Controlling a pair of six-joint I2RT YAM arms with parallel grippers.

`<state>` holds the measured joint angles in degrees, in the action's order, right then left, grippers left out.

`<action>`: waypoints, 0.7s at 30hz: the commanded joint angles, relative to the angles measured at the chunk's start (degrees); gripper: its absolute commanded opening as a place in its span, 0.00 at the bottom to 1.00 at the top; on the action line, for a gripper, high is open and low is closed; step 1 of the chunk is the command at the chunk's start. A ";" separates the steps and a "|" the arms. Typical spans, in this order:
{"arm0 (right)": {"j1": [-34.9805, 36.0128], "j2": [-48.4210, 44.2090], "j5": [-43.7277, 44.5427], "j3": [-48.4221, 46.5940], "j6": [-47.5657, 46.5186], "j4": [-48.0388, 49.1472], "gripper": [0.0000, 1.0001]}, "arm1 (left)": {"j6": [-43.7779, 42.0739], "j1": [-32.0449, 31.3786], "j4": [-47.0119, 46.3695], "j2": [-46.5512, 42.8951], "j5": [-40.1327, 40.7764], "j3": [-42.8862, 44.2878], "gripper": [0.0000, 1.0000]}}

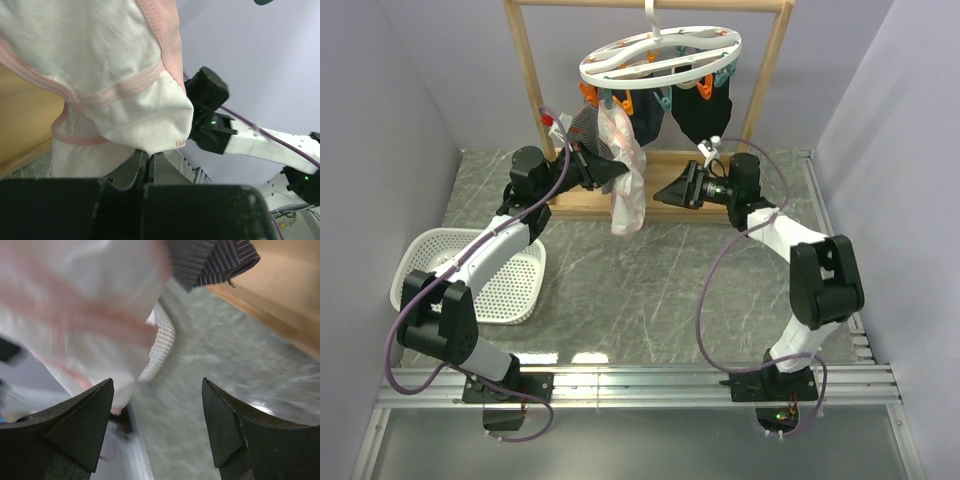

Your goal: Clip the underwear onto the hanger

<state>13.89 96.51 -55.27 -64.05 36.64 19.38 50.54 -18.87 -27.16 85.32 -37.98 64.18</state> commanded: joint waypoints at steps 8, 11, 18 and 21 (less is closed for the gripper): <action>-0.36 10.71 5.07 4.29 53.35 47.50 0.79 | 1.13 0.24 -5.19 -0.42 -2.72 2.00 0.00; 1.40 13.43 5.96 4.20 55.99 51.28 0.79 | 1.31 0.24 -5.01 -0.06 -2.72 2.52 0.00; 4.30 14.85 6.14 3.93 56.78 53.92 0.75 | 1.05 0.33 -4.13 -0.06 -2.72 2.79 0.00; 4.22 15.11 5.70 4.11 57.93 56.29 0.59 | 0.96 0.24 -4.22 -0.24 -2.45 2.44 0.00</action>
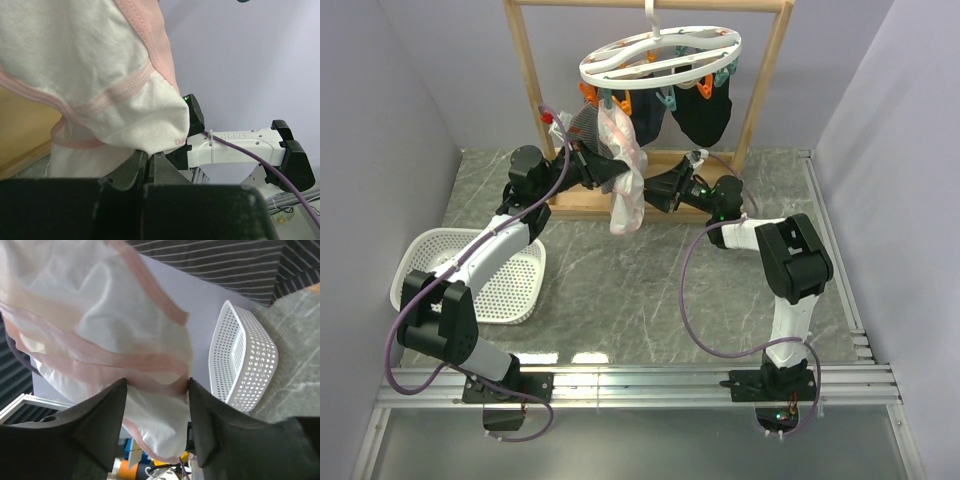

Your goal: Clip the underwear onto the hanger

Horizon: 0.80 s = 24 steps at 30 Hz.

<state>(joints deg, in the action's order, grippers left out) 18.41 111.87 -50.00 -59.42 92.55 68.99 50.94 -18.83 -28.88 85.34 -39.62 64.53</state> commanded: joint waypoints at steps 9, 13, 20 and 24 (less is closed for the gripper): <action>-2.33 -5.35 -1.59 2.91 -0.28 7.46 0.09 | -0.13 0.72 -1.18 -0.26 0.32 0.86 0.00; -3.73 -9.55 -2.99 3.61 -2.80 5.47 0.00 | -2.86 0.64 2.77 0.00 4.35 1.73 0.05; -6.37 -21.69 -8.27 0.19 -23.18 -18.16 0.00 | -6.90 0.64 11.39 -2.45 9.55 1.40 0.43; -6.38 -28.19 -8.19 -2.54 -39.94 -34.15 0.00 | -6.30 0.64 13.86 -7.19 11.67 -2.30 0.31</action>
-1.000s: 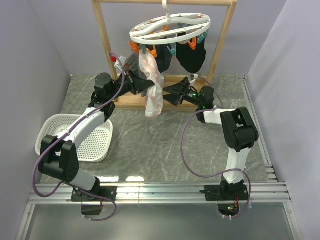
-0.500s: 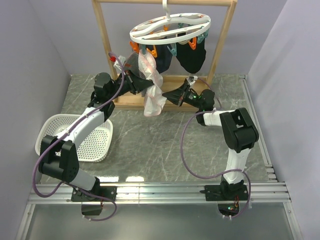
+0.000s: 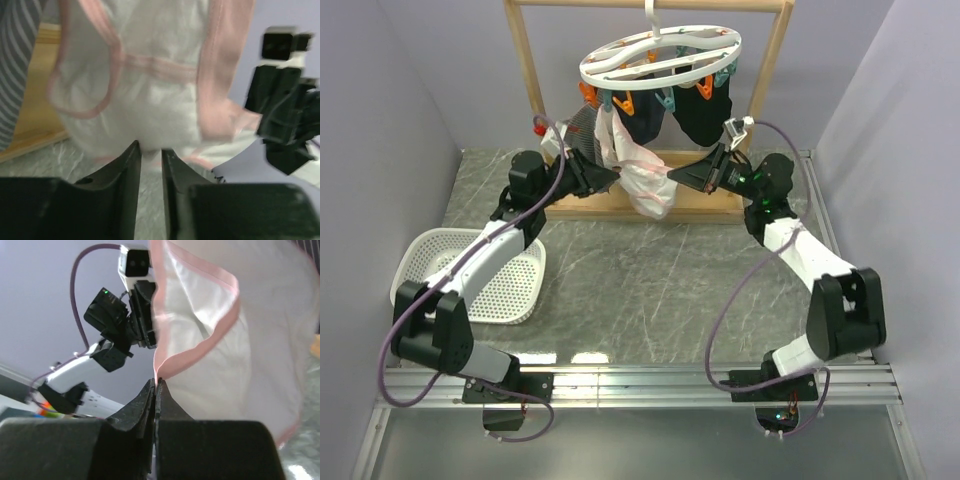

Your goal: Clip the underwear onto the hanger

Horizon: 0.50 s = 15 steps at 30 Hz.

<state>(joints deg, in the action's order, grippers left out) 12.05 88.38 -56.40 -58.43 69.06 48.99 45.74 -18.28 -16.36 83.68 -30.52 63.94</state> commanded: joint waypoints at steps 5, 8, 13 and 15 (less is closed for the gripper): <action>1.57 -10.68 -0.03 -4.23 -29.57 -28.76 0.00 | 5.48 -2.98 -4.97 -6.08 1.35 -6.63 0.09; 3.06 -12.88 1.38 -4.50 -36.09 -33.87 0.00 | 7.78 -5.18 -10.51 -4.50 0.90 -7.08 0.07; 9.28 -15.08 4.54 -6.51 -48.47 -42.56 0.00 | 15.07 -8.43 -17.64 1.65 1.61 -5.76 0.06; 11.84 -15.08 7.08 -7.65 -54.43 -47.11 0.00 | 18.15 -8.87 -22.02 4.02 1.34 -5.23 0.05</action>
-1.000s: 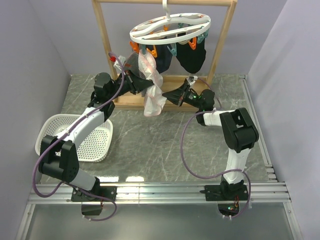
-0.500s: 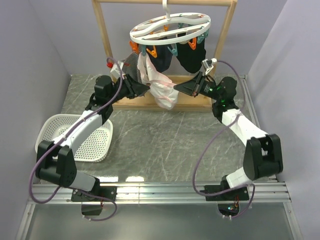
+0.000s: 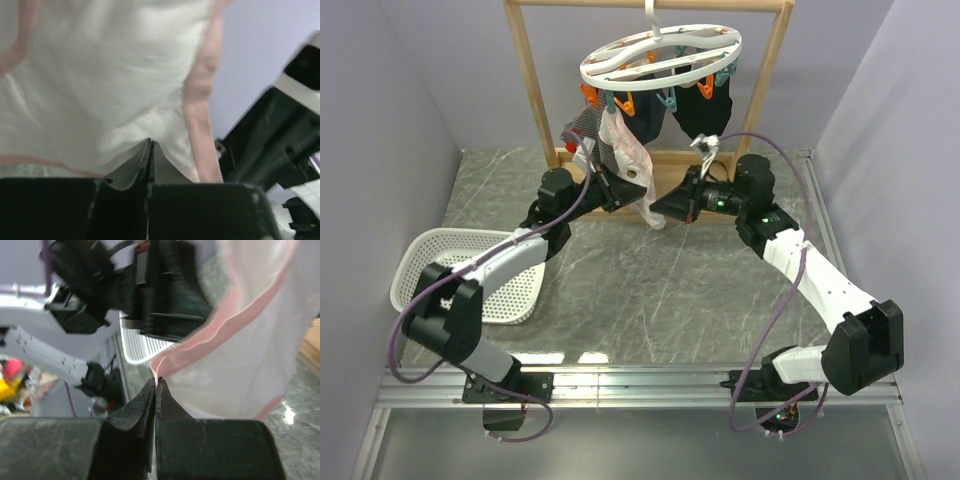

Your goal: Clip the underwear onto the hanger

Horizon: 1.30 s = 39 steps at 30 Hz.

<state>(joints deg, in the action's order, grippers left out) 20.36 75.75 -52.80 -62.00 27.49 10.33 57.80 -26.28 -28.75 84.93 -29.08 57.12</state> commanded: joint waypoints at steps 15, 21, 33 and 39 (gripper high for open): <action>12.94 8.45 30.54 -10.69 -32.32 -20.43 0.00 | 7.42 0.00 -21.96 7.62 -9.24 6.60 0.04; 14.01 11.96 43.73 -11.13 -31.97 -19.91 0.00 | 6.19 0.79 -20.91 7.98 -10.47 6.86 0.08; 14.09 14.69 50.16 -11.13 -27.66 -13.06 0.00 | 2.15 5.54 -11.42 2.36 -11.08 2.12 0.33; 14.36 15.05 49.10 -11.39 -27.66 -12.70 0.04 | -3.04 6.85 -7.29 -3.09 -11.79 -1.22 0.41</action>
<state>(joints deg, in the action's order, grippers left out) 34.28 90.52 -4.51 -71.24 -0.75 -5.17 58.96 -19.94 -37.15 86.00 -39.20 57.12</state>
